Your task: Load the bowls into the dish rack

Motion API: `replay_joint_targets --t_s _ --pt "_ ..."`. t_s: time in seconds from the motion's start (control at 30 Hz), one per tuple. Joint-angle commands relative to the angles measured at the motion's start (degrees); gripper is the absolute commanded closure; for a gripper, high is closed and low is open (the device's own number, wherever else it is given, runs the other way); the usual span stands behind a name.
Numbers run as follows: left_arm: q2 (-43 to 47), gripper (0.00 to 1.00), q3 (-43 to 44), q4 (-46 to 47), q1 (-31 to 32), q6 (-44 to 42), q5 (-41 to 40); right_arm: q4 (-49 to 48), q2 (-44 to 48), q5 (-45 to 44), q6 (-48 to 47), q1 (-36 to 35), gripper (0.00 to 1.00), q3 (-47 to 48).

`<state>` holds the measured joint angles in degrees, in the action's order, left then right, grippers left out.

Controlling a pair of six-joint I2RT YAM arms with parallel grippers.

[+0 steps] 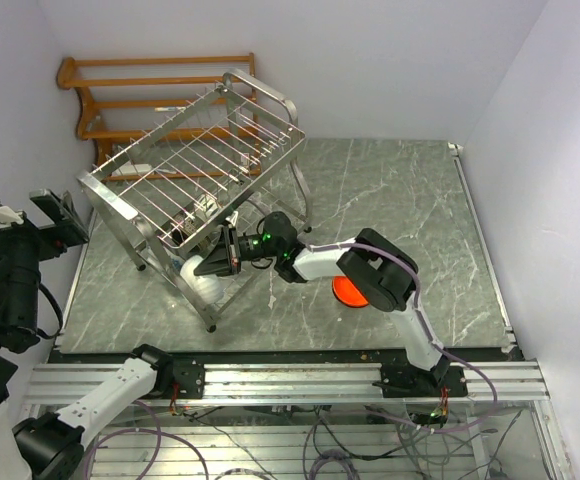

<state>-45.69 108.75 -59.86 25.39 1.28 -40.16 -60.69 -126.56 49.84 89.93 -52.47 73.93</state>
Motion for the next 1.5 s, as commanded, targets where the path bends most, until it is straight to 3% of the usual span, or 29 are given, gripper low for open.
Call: replay_joint_targets --t_s 0.0,0.1,0.53,0.83,1.1,1.47 --pt "1.0 0.01 0.9 -0.3 0.7 -0.9 -1.6 -10.5 -3.8 0.1 6.7 0.0 1.0 0.0" --pt "0.9 0.01 1.2 -0.6 1.0 -0.9 -1.8 -11.2 -5.0 -0.3 6.3 -0.1 1.0 0.7" --pt "1.4 0.01 1.9 -1.5 2.0 -0.9 -3.4 8.2 -4.2 0.6 -8.7 0.6 1.0 4.4" --pt "1.5 0.01 1.7 -1.2 2.8 -0.9 -4.2 17.9 -2.0 0.0 -15.3 0.9 0.79 4.2" --pt "1.1 0.01 0.8 0.4 3.4 -1.1 -3.7 16.5 -1.3 2.1 -14.8 1.0 0.56 6.2" --pt "1.6 0.01 0.7 0.9 3.7 -0.9 -4.1 28.0 3.8 0.1 -22.4 1.1 0.31 7.6"
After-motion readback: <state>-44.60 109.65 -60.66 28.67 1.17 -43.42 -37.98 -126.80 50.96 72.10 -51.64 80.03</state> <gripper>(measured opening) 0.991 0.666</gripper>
